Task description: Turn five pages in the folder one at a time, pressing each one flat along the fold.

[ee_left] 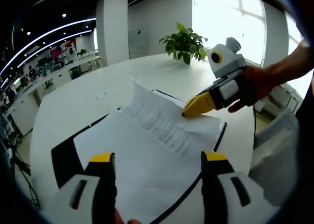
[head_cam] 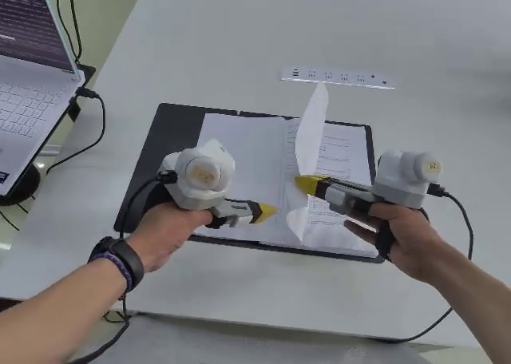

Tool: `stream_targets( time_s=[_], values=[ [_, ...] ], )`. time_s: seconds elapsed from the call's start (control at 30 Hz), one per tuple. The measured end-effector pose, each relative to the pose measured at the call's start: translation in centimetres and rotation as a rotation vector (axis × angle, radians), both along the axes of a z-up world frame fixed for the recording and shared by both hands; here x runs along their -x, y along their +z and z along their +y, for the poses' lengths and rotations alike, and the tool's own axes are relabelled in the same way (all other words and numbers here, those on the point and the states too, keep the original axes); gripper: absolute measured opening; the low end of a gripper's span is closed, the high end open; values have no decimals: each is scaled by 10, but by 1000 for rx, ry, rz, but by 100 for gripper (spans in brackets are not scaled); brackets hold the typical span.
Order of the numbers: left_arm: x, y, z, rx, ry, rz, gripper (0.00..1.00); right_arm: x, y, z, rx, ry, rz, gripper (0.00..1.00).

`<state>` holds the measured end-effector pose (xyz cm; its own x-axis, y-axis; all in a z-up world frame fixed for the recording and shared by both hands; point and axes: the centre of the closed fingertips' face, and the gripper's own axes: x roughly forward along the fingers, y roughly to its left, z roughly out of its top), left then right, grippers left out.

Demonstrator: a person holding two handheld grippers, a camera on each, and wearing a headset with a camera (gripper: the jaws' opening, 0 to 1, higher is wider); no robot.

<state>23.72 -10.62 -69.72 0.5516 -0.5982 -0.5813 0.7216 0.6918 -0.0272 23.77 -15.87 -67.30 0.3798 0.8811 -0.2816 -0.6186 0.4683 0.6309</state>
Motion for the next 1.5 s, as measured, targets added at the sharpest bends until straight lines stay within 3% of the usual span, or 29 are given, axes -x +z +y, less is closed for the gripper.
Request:
stream_targets(
  time_s=[0.7, 1.1, 1.5],
  values=[
    [13, 2, 83, 3, 134, 3, 71, 11, -6, 68, -8, 135, 20, 0],
    [19, 2, 105, 19, 173, -1, 72, 15, -16, 100, 4, 189, 48, 0],
    [33, -2, 123, 17, 187, 13, 72, 14, -43, 126, 28, 184, 122, 0]
  ],
)
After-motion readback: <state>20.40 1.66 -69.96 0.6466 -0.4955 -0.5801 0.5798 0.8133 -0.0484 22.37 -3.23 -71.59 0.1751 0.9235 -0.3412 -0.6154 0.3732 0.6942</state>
